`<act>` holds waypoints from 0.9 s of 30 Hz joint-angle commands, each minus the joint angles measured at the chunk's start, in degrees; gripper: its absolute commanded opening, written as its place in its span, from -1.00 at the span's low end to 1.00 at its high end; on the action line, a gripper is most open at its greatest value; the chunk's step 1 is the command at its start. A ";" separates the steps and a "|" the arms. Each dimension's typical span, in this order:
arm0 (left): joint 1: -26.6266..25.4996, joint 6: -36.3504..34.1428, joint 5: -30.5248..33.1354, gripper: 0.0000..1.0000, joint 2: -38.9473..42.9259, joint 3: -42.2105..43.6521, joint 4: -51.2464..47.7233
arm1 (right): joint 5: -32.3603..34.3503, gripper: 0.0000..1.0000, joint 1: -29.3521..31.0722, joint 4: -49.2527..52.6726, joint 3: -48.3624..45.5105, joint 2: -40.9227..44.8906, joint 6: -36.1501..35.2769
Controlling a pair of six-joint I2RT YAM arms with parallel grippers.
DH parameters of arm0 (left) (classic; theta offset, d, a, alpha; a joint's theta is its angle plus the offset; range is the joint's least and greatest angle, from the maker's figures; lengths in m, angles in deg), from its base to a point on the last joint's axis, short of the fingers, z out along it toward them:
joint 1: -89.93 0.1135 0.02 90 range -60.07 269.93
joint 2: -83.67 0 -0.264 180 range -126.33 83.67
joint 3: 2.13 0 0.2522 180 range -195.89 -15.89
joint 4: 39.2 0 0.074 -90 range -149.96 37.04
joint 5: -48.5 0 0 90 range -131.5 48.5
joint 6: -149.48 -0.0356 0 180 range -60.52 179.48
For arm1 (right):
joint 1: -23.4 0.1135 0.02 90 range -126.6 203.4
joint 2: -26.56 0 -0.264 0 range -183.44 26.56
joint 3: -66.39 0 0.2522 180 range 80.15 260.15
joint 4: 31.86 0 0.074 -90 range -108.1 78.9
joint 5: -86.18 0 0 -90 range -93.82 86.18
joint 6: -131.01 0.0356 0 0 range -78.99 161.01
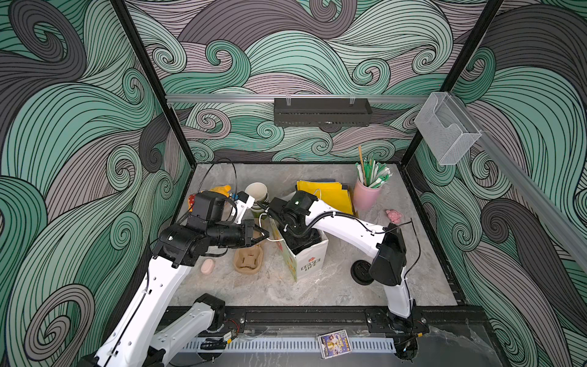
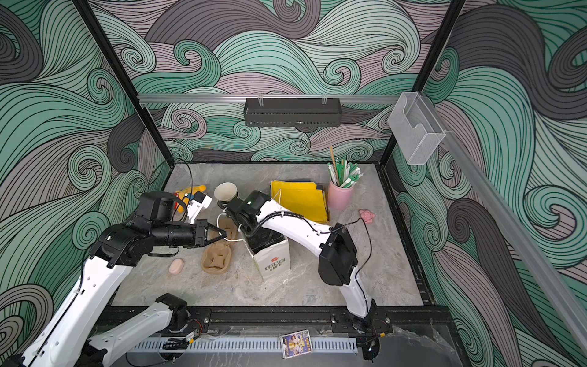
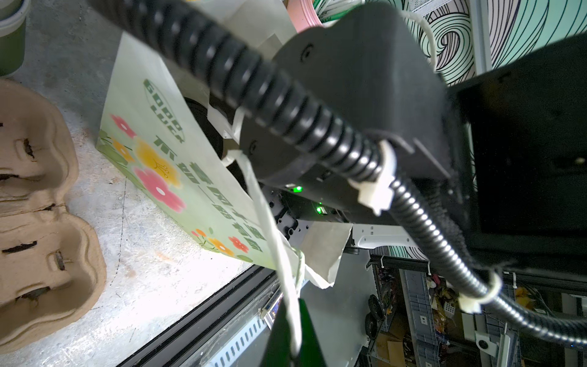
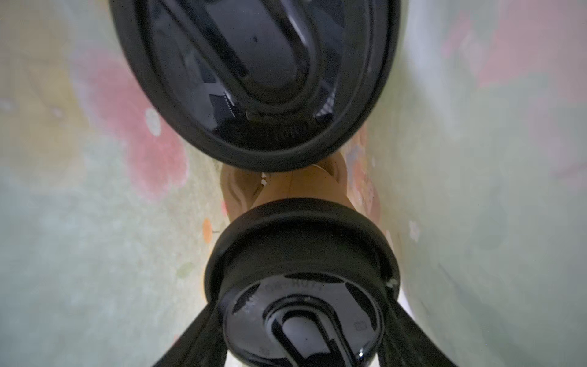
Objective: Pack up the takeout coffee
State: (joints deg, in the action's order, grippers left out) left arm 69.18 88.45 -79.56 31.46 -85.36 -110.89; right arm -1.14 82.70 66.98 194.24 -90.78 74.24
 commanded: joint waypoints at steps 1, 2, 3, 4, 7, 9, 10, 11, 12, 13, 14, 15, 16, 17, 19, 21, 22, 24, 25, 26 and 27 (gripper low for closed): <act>0.09 -0.86 0.01 -1.00 0.82 0.04 -0.51 | -0.78 0.21 0.20 -1.20 -1.21 0.63 0.61; 0.06 -0.98 0.05 -1.00 0.84 0.04 -0.48 | -0.88 0.21 0.17 -1.74 -1.70 0.75 0.63; 0.08 -1.02 0.08 -1.00 0.82 0.04 -0.52 | -1.01 0.21 0.19 -2.21 -2.24 0.87 0.76; 0.02 -0.97 0.10 -1.00 0.86 0.06 -0.58 | -1.25 0.21 0.18 -2.87 -2.77 1.03 0.85; 0.05 -1.02 0.14 -1.00 0.70 0.27 -0.46 | -1.54 0.20 0.10 -4.27 -4.06 1.24 0.96; 0.10 -0.95 0.14 -1.00 0.75 0.29 -0.51 | -1.46 0.20 0.01 -4.71 -4.53 1.15 0.88; 0.03 -1.00 0.18 -1.00 0.76 0.26 -0.48 | -1.45 0.20 -0.06 -5.09 -4.95 1.19 0.90; 0.02 -1.02 0.18 -1.00 0.75 0.23 -0.47 | -1.66 0.20 -0.03 -5.64 -5.54 1.30 0.97; 0.02 -1.01 0.27 -1.00 0.77 0.22 -0.52 | -1.84 0.20 -0.03 -6.35 -6.11 1.45 0.97; 0.10 -0.98 0.30 -1.00 0.78 0.30 -0.49 | -2.14 0.20 -0.10 -7.18 -6.70 1.67 1.16; 0.03 -0.93 0.27 -1.00 0.78 0.30 -0.43 | -2.46 0.20 -0.07 -7.74 -7.13 1.70 1.16; 0.02 -0.93 0.27 -1.00 0.78 0.30 -0.51 | -2.62 0.19 -0.11 -8.26 -7.28 1.70 1.14; 0.09 -0.92 0.32 -1.00 0.82 0.30 -0.47 | -2.75 0.19 -0.16 -8.61 -7.38 1.54 1.19; 0.09 -0.85 0.28 -1.00 0.80 0.37 -0.50 | -2.89 0.19 -0.10 -8.93 -7.47 1.43 1.22; 0.07 -0.91 0.32 -1.00 0.83 0.39 -0.51 | -3.11 0.19 -0.10 -9.08 -7.31 1.15 1.14; 0.04 -0.93 0.30 -1.00 0.85 0.39 -0.47 | -3.20 0.19 -0.16 -9.07 -7.12 1.07 1.17; 0.10 -0.93 0.27 -1.00 0.81 0.39 -0.43 | -3.23 0.19 -0.15 -8.84 -6.99 1.14 1.29; 0.01 -1.01 0.29 -1.00 0.83 0.39 -0.46 | -2.91 0.19 -0.14 -7.33 -5.91 1.13 1.52; 0.05 -1.01 0.28 -1.00 0.84 0.46 -0.51 | -2.72 0.19 -0.03 -6.40 -5.39 1.15 1.57; 0.05 -1.02 0.35 -1.00 0.92 0.48 -0.52 | -2.61 0.19 -0.05 -5.57 -4.91 1.21 1.72; 0.02 -1.02 0.32 -1.00 0.89 0.48 -0.49 | -2.67 0.19 -0.07 -4.64 -4.43 1.32 1.93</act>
State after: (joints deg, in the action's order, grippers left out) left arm 69.18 88.45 -79.45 31.55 -84.97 -110.89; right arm -1.27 82.57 62.74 188.84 -88.20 74.64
